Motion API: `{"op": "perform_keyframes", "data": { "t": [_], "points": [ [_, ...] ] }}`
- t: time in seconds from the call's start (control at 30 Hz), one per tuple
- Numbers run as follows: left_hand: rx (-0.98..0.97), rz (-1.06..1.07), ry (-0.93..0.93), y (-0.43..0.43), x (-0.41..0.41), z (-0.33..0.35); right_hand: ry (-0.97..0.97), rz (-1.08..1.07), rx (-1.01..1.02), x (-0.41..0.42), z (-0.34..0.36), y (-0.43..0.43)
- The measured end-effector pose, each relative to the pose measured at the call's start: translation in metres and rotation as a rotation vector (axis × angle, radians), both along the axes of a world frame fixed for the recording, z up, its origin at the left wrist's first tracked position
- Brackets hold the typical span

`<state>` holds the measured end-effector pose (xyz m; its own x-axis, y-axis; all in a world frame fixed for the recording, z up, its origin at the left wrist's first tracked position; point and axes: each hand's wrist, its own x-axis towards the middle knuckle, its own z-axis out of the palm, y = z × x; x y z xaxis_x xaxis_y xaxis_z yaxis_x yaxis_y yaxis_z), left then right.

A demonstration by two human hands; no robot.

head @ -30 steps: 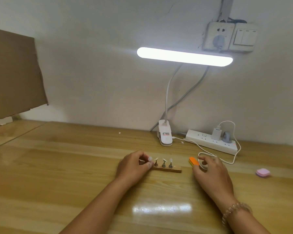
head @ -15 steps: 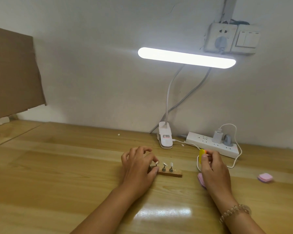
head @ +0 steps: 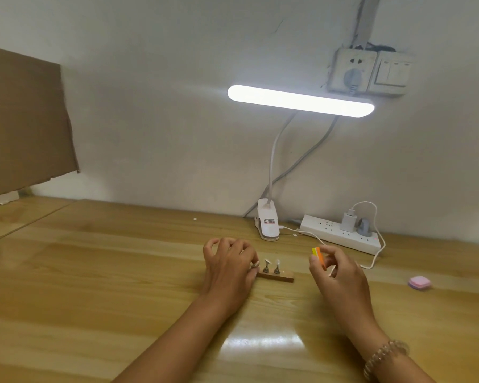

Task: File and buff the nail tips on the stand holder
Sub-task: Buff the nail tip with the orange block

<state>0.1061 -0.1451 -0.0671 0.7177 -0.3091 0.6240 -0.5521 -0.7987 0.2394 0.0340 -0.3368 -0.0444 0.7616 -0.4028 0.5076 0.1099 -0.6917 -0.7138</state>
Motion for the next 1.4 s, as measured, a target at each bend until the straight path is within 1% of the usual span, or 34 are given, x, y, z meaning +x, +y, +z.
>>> {"op": "perform_keyframes", "data": {
  "t": [0.13,0.23,0.3,0.33,0.37,0.43,0.47,0.53,0.63,0.73,0.87,0.93,1.13,1.2,1.3,1.4],
  "points": [
    [0.023,-0.011,-0.058,0.001,-0.006,0.006,0.079,0.106,0.126,-0.014,-0.008,0.006],
    [-0.051,-0.021,-0.238,-0.001,-0.017,0.012,0.068,0.149,0.170,-0.022,-0.013,0.014],
    [-0.112,-0.085,-0.262,-0.001,-0.025,0.014,0.050,0.182,0.211,-0.026,-0.012,0.018],
    [-0.137,-0.130,-0.218,-0.001,-0.029,0.015,0.054,0.205,0.208,-0.027,-0.010,0.019],
    [-0.169,-0.176,-0.123,-0.001,-0.033,0.014,0.062,0.228,0.181,-0.028,-0.009,0.020],
    [-0.248,-0.268,0.121,-0.002,-0.039,0.010,0.068,0.258,0.093,-0.029,-0.010,0.021],
    [-0.284,-0.304,0.216,-0.002,-0.041,0.006,0.063,0.266,0.045,-0.030,-0.010,0.022],
    [-0.325,-0.340,0.332,-0.003,-0.042,0.003,0.056,0.291,-0.007,-0.032,-0.011,0.024],
    [-0.397,-0.356,0.431,-0.001,-0.040,0.002,0.089,0.341,-0.012,-0.034,-0.012,0.025],
    [-0.404,-0.350,0.461,0.001,-0.037,0.000,0.119,0.363,0.000,-0.036,-0.013,0.025],
    [-0.261,-0.356,0.438,0.002,-0.037,-0.004,0.086,0.310,-0.101,-0.039,-0.016,0.027],
    [-0.221,-0.362,0.446,0.003,-0.036,-0.004,0.067,0.278,-0.153,-0.040,-0.015,0.029],
    [-0.047,-0.379,0.448,0.003,-0.039,-0.002,0.103,0.254,-0.226,-0.040,-0.011,0.030],
    [-0.103,-0.382,0.442,0.004,-0.039,-0.002,0.108,0.270,-0.225,-0.042,-0.010,0.031],
    [-0.257,-0.401,0.485,0.004,-0.038,-0.003,0.122,0.297,-0.205,-0.042,-0.009,0.029],
    [-0.311,-0.387,0.505,0.004,-0.036,-0.003,0.117,0.346,-0.267,-0.043,-0.013,0.029]
  ]
}}
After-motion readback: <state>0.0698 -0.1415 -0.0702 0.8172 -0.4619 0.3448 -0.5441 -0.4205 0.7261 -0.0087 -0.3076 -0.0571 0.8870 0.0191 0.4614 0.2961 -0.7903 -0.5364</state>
